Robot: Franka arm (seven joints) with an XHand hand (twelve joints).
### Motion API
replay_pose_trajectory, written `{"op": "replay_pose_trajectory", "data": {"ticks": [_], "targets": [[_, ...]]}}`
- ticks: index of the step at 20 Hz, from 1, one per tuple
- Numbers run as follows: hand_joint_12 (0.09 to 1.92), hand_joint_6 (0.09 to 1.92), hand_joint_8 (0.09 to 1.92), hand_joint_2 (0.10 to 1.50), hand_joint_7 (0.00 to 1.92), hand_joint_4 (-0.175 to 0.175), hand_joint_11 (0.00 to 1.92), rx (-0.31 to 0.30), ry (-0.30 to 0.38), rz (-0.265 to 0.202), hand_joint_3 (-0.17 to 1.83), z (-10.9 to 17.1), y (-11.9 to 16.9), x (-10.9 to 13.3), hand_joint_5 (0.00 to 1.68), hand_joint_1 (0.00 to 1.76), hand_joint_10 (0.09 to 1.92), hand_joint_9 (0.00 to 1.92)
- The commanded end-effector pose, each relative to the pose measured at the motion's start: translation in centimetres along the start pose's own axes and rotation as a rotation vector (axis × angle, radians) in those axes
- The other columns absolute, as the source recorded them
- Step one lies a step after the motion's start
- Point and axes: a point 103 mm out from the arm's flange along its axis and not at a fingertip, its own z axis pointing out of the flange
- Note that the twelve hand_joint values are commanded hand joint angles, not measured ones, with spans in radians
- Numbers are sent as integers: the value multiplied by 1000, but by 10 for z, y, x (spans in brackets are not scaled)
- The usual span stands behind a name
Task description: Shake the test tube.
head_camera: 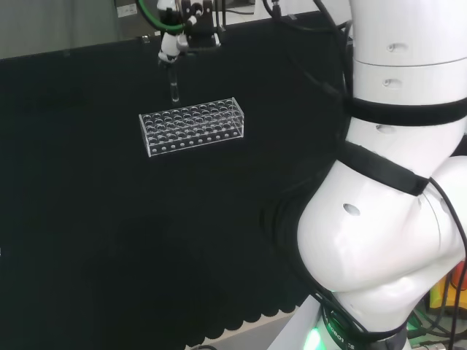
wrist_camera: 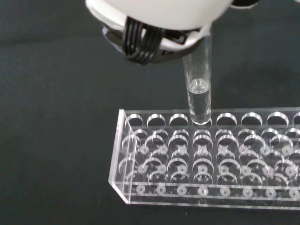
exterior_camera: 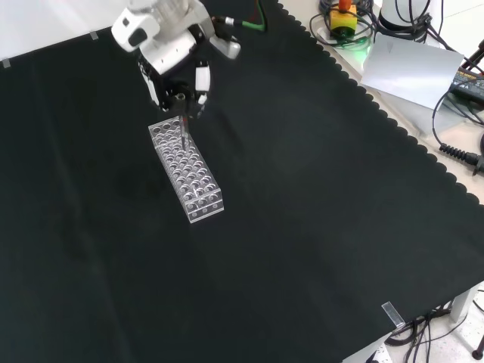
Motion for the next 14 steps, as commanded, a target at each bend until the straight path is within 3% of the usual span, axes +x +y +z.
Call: {"op": "replay_pose_trajectory", "data": {"ticks": [1,6,14], "targets": [[810,477,440,665,1765,-175,1361,-43,4,-15,594,-32,-16,-3,1358,1233,740,1713],[809,479,441,664,1765,-175,1361,-68,32,-39,597,-43,-20,13,1358,1233,742,1713],[808,482,443,662,1765,-175,1361,-78,75,-157,601,-51,-22,82,1357,1233,743,1711]]}}
